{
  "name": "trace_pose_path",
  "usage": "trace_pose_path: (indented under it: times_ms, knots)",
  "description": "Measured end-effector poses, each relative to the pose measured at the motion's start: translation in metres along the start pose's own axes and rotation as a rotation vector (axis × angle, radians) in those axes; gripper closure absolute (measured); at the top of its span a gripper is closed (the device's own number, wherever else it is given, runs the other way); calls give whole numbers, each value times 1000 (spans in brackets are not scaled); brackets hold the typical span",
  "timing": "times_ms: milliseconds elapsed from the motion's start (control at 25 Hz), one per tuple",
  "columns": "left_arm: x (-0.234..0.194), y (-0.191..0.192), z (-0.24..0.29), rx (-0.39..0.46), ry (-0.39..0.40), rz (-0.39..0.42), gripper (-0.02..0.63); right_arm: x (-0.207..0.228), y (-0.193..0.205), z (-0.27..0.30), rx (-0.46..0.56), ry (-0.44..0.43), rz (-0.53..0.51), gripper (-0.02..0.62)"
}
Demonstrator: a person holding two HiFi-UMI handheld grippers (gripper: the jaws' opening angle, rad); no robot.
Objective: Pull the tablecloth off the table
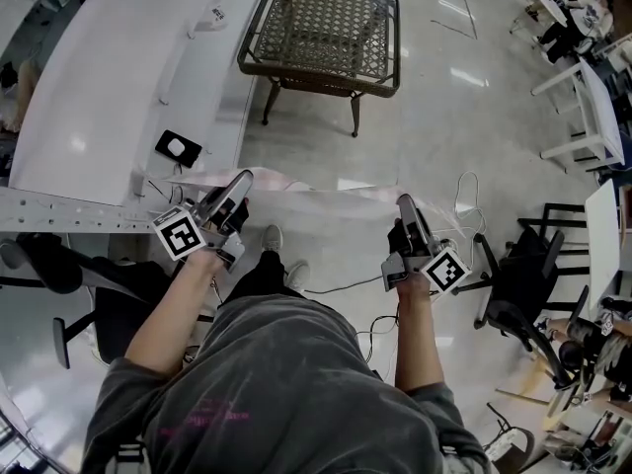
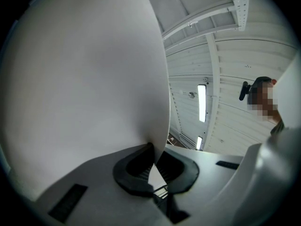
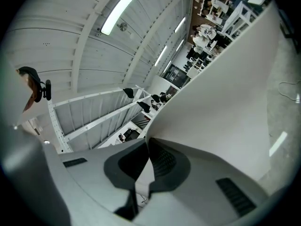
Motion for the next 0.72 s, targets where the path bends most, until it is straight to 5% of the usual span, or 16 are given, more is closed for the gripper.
trace_pose_path:
  times_ms: [720]
  knots:
    - [9, 4, -1, 9, -7, 9, 606, -2, -7, -1, 3, -23, 5, 591]
Point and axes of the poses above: the fingertips, and each gripper's own axes: z forward along the fingers, x to its right, y out of its underside, the point moved 10 cm from there along -z, backward along the fingers, and after that the axes turned 15 degrees about x, right-handed, at the moved point
